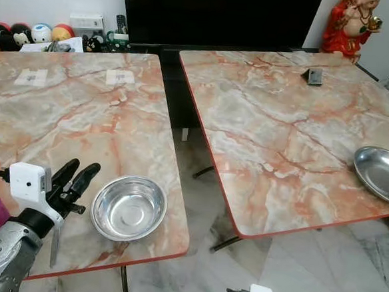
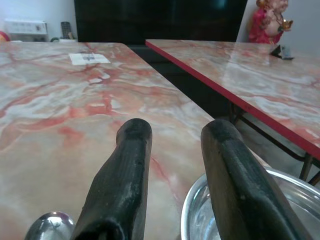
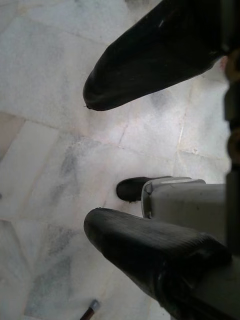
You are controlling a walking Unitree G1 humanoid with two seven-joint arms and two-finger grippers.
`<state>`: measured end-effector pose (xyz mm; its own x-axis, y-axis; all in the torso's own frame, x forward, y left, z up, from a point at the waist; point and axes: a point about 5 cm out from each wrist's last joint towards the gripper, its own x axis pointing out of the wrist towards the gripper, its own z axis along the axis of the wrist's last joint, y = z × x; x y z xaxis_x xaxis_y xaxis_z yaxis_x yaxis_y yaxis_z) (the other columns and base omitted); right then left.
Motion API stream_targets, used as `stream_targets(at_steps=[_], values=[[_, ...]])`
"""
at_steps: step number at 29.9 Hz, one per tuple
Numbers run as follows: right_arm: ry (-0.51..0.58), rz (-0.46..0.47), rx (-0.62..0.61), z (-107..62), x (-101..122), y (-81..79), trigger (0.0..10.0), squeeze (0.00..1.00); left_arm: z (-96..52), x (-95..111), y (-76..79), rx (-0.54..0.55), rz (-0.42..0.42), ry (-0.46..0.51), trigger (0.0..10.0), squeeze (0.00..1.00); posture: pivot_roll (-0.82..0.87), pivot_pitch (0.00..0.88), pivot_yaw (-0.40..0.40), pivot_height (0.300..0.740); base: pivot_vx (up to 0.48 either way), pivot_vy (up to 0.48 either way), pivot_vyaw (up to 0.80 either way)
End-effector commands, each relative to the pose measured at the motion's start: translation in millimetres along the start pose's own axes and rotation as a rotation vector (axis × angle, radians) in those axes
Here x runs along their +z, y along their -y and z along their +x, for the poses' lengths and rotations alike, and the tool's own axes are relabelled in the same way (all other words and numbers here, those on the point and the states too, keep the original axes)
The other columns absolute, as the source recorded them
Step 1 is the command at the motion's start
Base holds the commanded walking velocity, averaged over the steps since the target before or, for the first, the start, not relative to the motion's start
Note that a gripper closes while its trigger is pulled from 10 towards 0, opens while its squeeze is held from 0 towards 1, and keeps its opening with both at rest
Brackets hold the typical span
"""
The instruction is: Setting the table
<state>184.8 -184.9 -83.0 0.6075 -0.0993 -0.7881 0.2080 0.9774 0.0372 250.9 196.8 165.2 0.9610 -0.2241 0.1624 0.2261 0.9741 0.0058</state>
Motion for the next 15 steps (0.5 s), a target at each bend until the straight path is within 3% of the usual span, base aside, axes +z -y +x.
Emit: stream_targets(at_steps=[1,6,15], values=[[-0.011,0.022,-0.015,-1.0,-3.5,6.1,10.0,0.00,0.0,1.6,5.3,-0.021,0.000,-0.004,10.0,0.00,0.16,0.108,-0.051,0.740,0.000,0.000,-0.52],[-0.012,0.020,-0.017,-1.9,-5.9,9.9,10.0,0.00,0.0,1.5,5.6,-0.022,0.000,-0.003,10.0,0.00,0.16,0.109,-0.052,0.740,-0.310,0.000,-0.65],[-0.016,0.018,-0.008,-1.8,-7.7,2.4,10.0,0.00,-0.6,-0.3,5.1,-0.019,0.006,-0.013,10.0,0.00,0.16,0.110,-0.051,0.740,0.000,0.000,-0.77]])
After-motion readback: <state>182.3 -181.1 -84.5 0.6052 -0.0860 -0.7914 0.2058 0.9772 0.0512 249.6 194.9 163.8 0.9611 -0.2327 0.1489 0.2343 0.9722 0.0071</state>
